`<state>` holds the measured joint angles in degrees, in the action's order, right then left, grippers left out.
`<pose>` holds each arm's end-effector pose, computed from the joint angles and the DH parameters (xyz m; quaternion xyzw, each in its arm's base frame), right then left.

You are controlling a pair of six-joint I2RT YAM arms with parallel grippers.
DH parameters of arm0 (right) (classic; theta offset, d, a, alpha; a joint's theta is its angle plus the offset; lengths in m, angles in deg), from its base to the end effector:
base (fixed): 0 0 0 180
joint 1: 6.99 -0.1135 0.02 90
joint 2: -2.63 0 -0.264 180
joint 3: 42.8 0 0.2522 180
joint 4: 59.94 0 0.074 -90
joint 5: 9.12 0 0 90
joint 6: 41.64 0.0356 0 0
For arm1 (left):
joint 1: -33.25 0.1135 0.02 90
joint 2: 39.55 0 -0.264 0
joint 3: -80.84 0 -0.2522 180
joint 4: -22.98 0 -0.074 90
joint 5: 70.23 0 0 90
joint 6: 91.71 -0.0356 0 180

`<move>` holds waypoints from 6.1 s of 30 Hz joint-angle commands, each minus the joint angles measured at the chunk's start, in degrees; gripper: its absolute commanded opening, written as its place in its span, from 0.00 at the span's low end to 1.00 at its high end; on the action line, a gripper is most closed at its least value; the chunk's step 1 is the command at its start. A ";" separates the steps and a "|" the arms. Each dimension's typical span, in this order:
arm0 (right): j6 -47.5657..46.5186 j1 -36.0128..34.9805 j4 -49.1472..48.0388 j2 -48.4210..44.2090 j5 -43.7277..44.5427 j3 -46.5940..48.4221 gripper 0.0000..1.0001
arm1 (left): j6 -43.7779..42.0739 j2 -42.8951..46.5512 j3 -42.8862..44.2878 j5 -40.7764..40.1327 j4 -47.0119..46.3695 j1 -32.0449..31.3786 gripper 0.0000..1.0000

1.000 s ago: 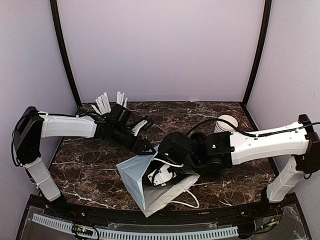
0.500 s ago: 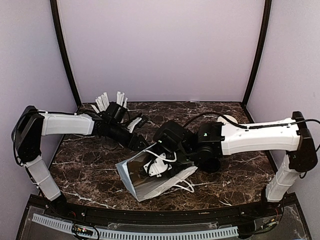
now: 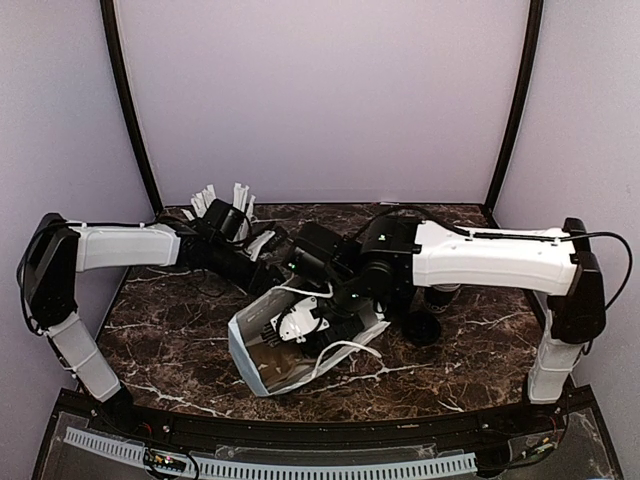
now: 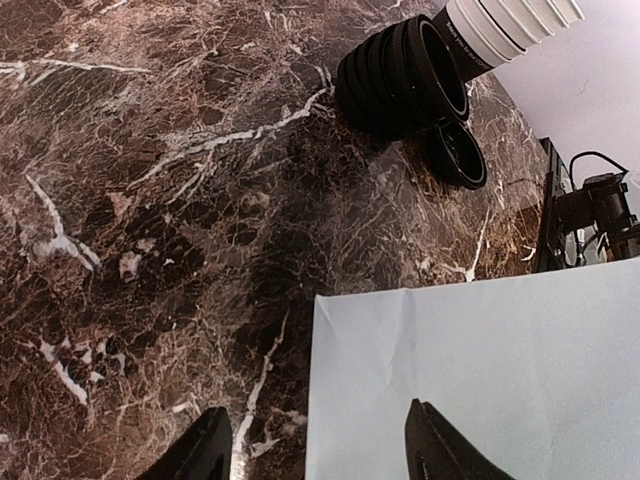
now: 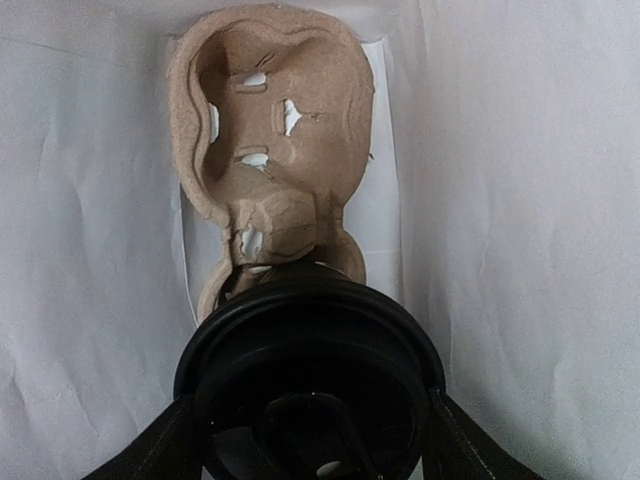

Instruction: Pack the takeout coffee

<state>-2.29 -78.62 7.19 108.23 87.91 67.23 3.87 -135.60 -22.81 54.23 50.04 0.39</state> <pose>0.1279 0.3712 0.2901 -0.8425 0.4808 -0.0157 0.2425 0.2882 -0.2101 0.2157 0.3155 0.8371 -0.3759 0.2416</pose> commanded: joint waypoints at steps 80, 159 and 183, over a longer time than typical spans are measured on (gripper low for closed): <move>14.04 7.84 3.65 12.39 -4.27 -1.68 0.43 | -5.22 23.56 0.46 -8.59 17.10 5.49 0.67; 6.07 5.55 16.18 -9.13 -10.25 32.71 0.95 | -5.96 17.36 19.92 -0.28 19.56 -7.29 0.62; 8.26 36.18 13.39 -26.17 -2.79 12.23 0.98 | -11.04 23.94 17.11 -0.78 29.78 -14.96 0.60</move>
<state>4.11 -47.80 21.15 85.67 85.74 81.73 -4.00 -108.98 -5.77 54.14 77.56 -12.49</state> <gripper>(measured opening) 0.979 0.607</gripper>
